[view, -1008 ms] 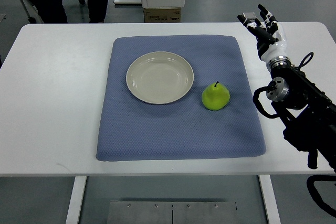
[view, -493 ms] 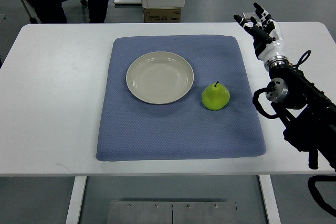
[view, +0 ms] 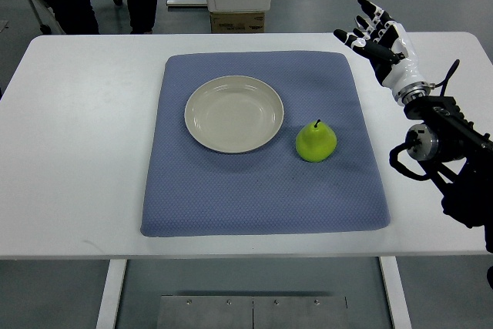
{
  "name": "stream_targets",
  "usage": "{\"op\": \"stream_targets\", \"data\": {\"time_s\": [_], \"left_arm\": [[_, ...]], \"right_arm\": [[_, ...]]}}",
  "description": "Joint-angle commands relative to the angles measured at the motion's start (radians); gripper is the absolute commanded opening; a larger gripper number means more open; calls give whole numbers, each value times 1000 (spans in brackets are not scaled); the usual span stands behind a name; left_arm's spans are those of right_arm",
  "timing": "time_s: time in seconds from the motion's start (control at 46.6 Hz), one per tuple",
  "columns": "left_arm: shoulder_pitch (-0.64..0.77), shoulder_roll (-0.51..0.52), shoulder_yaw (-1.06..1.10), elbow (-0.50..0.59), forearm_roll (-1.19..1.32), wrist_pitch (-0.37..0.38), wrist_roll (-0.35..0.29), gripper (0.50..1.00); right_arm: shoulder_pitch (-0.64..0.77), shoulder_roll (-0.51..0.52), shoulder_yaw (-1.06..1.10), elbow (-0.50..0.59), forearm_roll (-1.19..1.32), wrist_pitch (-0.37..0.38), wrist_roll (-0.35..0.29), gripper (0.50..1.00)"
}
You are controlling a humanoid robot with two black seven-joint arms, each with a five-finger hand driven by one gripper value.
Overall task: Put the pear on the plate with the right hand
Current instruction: 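Move the open right hand toward the green pear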
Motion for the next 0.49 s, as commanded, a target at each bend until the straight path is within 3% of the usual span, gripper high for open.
{"op": "stream_targets", "data": {"time_s": [0.0,0.3,0.472], "left_arm": [[0,0,0,0,0,0,0,1000],[0,0,0,0,0,0,0,1000],[0,0,0,0,0,0,0,1000]], "right_arm": [[9,-29,-71,22,-1,3,38,1000],[49,-95,-236,68,-7,5,153,998],[58,-142,-325,123,-9,5,157,998]]}}
